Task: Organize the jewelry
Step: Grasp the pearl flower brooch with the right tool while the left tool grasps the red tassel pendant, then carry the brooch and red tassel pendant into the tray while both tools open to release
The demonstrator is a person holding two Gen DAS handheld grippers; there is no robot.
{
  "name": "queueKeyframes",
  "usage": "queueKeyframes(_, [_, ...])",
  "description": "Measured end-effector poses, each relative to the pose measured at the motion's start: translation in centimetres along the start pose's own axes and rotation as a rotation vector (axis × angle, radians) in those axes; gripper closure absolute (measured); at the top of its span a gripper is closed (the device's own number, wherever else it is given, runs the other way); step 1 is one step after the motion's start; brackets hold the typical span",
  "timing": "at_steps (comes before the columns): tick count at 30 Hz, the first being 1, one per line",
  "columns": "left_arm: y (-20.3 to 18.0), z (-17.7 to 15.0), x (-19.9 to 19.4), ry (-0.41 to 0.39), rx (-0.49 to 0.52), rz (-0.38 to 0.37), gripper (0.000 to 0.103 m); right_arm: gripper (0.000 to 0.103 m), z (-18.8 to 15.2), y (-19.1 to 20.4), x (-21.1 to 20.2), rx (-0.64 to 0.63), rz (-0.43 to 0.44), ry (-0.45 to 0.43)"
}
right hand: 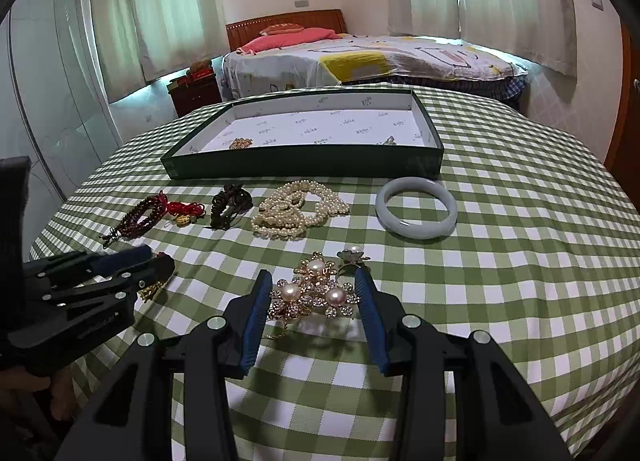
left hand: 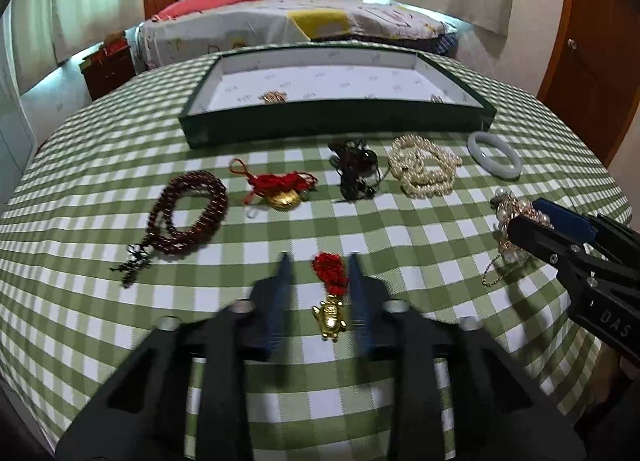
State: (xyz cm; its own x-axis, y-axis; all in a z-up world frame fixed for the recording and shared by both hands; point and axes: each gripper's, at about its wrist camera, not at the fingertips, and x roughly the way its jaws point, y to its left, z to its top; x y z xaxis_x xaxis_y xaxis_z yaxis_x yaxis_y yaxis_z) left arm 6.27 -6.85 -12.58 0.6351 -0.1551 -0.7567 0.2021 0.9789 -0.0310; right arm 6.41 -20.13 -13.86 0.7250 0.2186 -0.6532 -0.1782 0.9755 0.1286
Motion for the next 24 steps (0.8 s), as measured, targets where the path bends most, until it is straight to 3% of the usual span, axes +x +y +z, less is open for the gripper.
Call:
queueKeyframes(3, [0.0, -0.1, -0.1, -0.006, -0.003, -0.025, 0.092, 0.06, 0.0, -0.1, 0.1, 0.003, 0.003, 0.001])
queueKeyframes(24, [1.0, 0.8, -3.3, -0.126, -0.012, -0.01, 0.094, 0.06, 0.8, 0.8, -1.6, -0.039, -0.011, -0.065])
